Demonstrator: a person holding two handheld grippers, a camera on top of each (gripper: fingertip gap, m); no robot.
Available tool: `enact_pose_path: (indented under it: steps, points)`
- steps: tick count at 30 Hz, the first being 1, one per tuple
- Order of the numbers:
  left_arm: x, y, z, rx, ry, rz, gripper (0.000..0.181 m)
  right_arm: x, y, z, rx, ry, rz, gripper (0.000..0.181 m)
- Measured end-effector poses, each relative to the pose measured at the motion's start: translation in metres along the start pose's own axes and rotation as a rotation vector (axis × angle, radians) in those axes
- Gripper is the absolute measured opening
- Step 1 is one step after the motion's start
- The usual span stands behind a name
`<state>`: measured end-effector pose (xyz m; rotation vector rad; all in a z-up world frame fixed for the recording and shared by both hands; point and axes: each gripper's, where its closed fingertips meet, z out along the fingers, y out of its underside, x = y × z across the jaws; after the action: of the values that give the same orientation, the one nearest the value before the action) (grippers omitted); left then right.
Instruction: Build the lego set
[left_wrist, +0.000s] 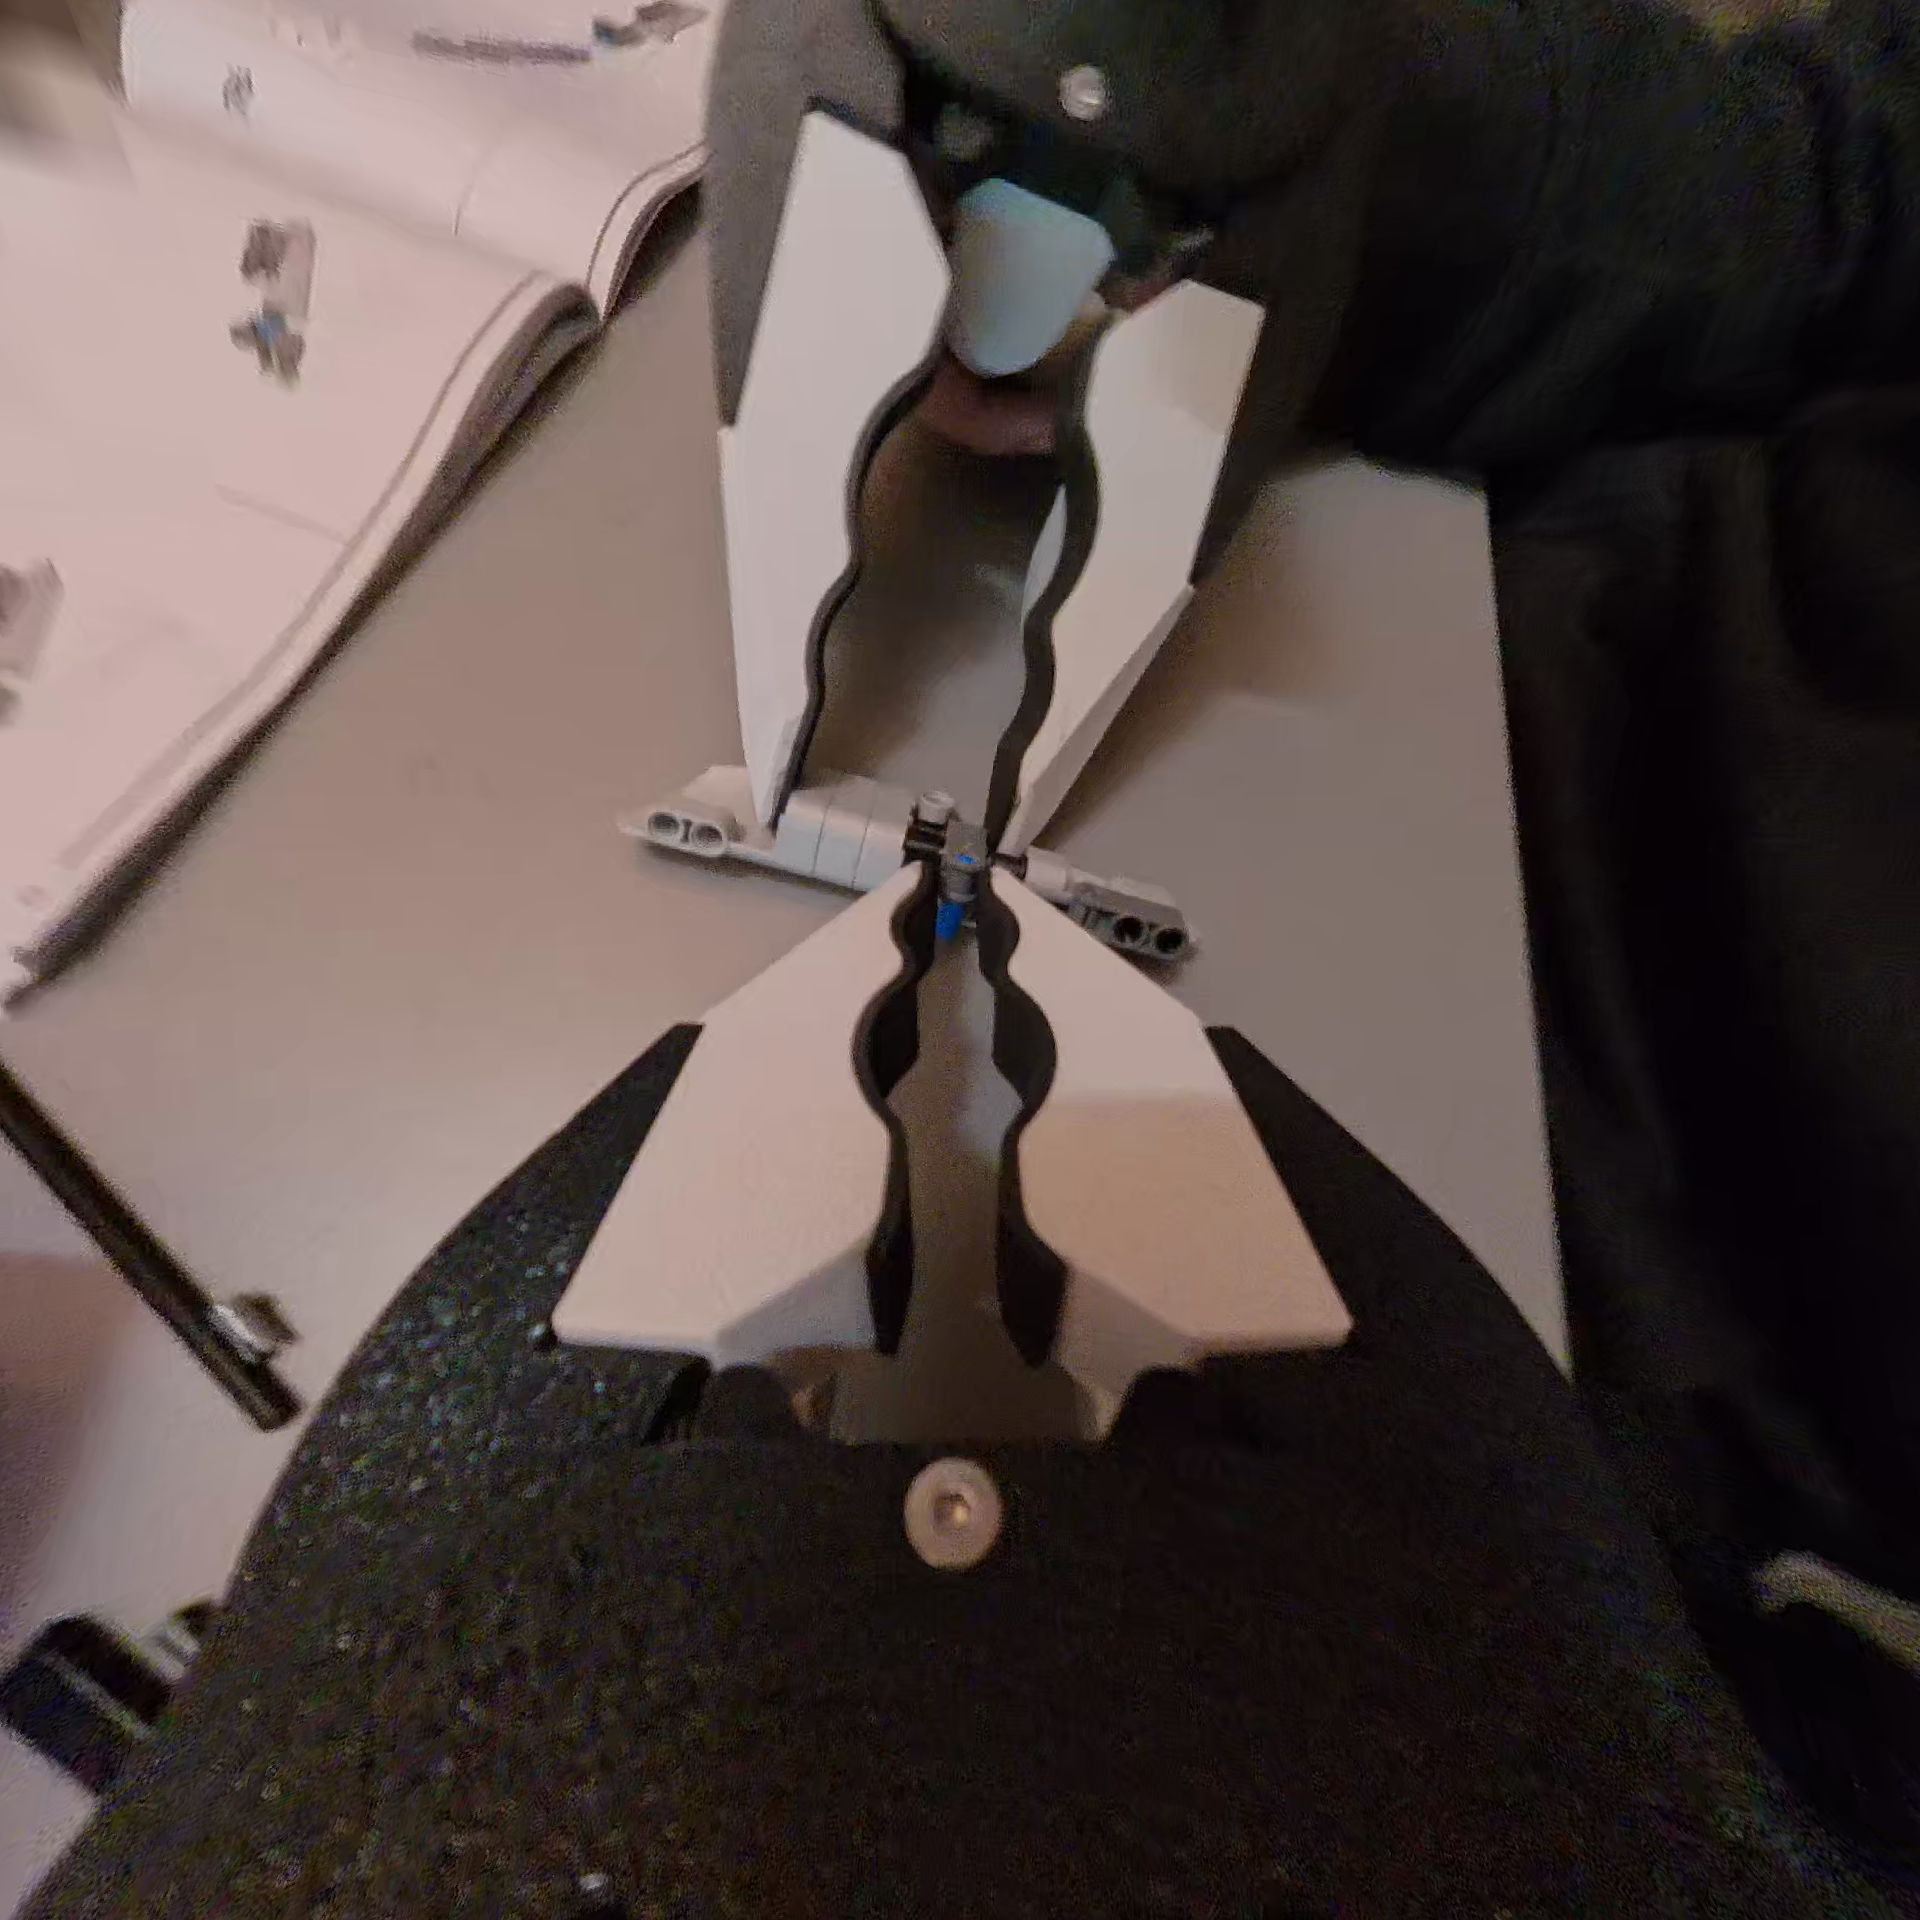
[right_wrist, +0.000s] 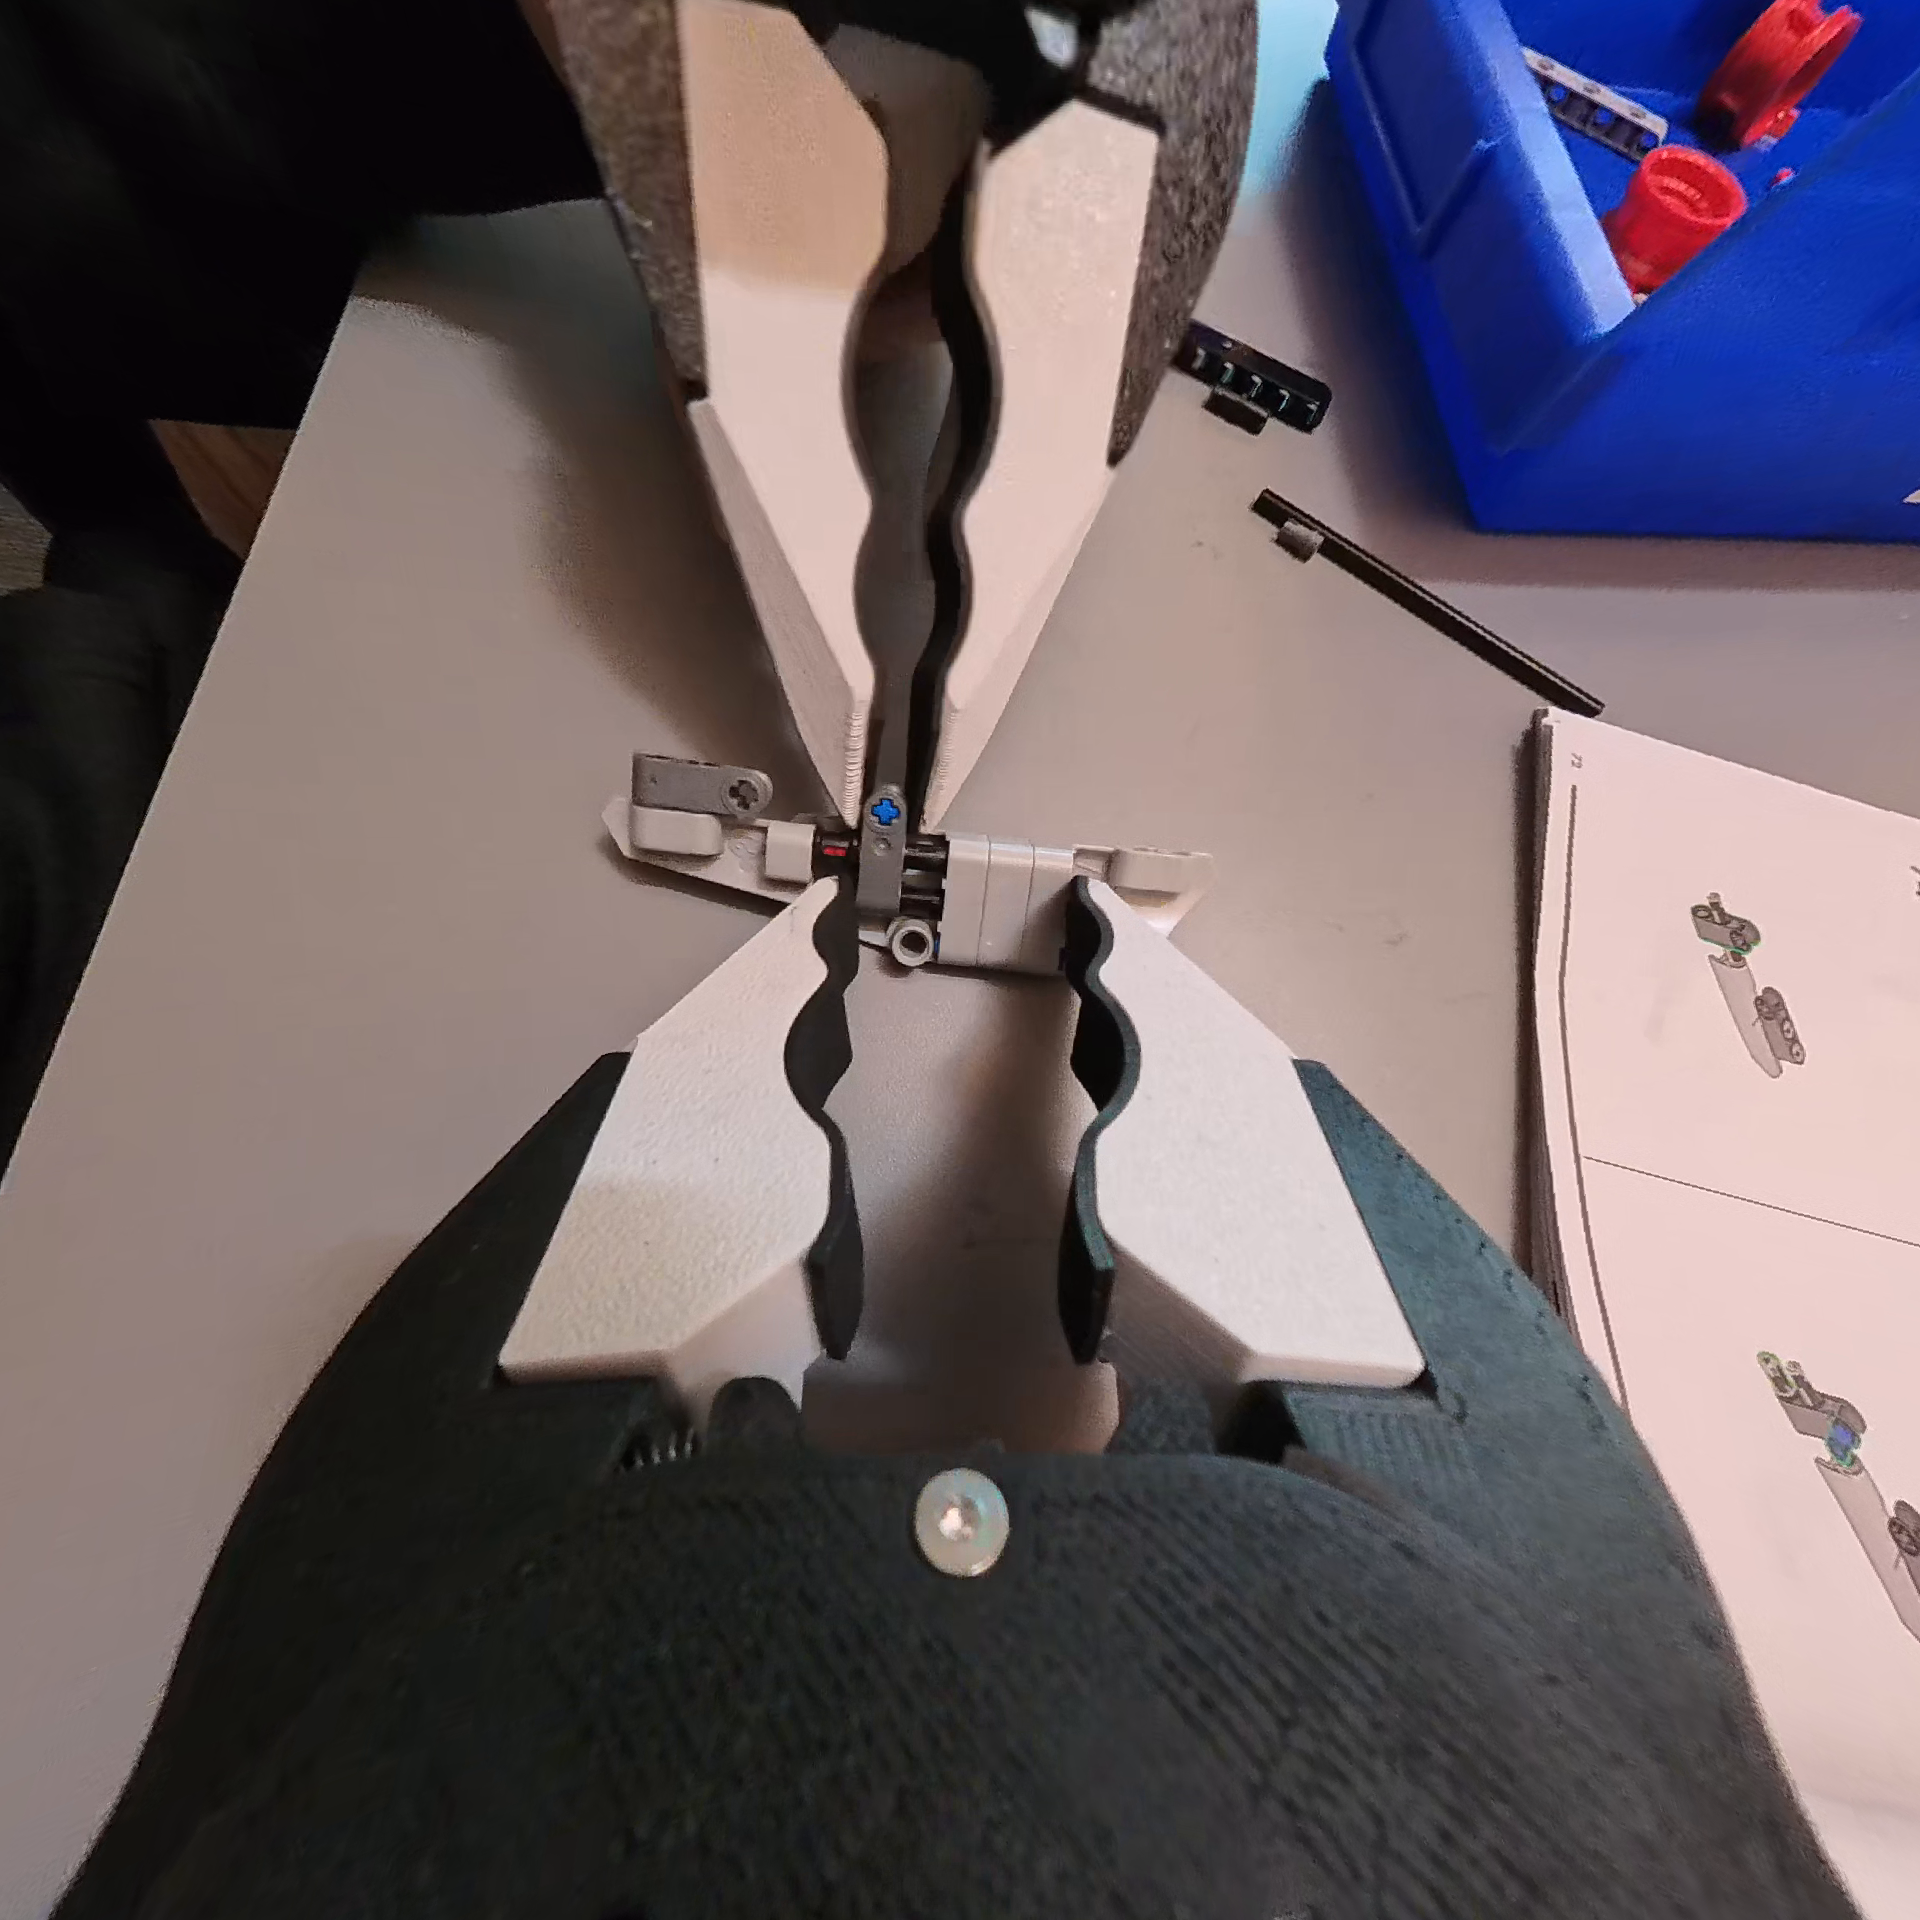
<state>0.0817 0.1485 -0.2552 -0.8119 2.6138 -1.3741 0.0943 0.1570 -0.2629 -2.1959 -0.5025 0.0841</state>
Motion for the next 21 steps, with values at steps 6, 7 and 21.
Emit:
enact_pose_path:
  steps: [6,7,21]
  points:
    - [0.002,-0.004,-0.003,0.03,-0.031,0.114,0.003,0.0,0.0,0.0,-0.004,-0.011,0.013,0.039]
    - [0.003,-0.006,-0.006,0.051,-0.024,0.112,0.003,0.0,0.0,0.0,-0.004,-0.012,0.014,0.039]
    - [0.0,-0.002,0.0,0.007,0.007,0.093,0.003,0.0,0.001,0.001,-0.007,-0.023,0.031,0.039]
